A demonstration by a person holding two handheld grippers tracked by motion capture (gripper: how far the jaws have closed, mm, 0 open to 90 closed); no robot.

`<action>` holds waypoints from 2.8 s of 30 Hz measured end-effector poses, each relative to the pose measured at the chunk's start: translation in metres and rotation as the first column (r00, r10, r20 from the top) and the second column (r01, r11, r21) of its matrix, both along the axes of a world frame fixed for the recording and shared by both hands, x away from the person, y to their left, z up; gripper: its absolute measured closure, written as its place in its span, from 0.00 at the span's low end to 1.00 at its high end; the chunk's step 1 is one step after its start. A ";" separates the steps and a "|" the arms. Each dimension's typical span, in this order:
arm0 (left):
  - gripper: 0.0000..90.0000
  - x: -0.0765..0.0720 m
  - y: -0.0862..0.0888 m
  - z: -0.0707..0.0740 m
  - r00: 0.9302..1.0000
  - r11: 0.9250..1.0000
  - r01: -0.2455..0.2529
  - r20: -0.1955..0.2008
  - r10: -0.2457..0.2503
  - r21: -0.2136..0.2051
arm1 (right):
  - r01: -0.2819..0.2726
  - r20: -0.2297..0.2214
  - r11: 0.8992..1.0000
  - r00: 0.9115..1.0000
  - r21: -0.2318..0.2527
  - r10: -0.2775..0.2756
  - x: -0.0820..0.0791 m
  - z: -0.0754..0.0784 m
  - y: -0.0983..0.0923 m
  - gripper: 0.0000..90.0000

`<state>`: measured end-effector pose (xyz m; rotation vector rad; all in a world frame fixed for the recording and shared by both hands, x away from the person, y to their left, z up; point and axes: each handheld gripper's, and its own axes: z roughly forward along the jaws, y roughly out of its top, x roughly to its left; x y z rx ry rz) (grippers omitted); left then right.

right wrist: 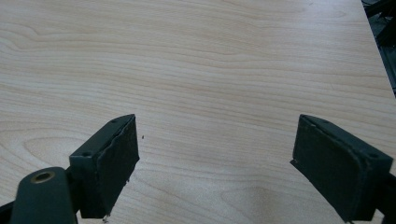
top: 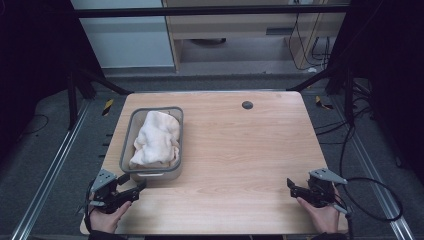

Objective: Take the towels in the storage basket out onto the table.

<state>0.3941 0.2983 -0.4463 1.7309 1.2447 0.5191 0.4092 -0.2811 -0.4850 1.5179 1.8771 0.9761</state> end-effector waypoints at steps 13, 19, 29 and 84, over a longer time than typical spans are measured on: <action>0.29 0.002 0.002 0.023 0.998 1.000 -0.001 0.058 0.001 -0.003 | -0.013 -0.011 1.000 1.000 -0.007 0.013 0.001 -0.001 0.002 0.16; 0.29 0.005 0.002 0.032 0.998 1.000 0.008 0.065 -0.009 0.007 | -0.013 -0.010 1.000 1.000 -0.016 0.013 0.002 -0.002 0.002 0.16; 0.28 0.017 -0.003 0.050 0.997 1.000 0.027 0.074 -0.028 0.004 | -0.015 -0.009 1.000 1.000 -0.026 0.015 0.002 -0.002 0.002 0.15; 0.25 0.099 -0.026 0.106 0.995 0.984 0.052 -0.087 -0.038 0.168 | -0.022 -0.044 0.999 0.999 -0.048 0.020 0.006 -0.007 0.003 0.14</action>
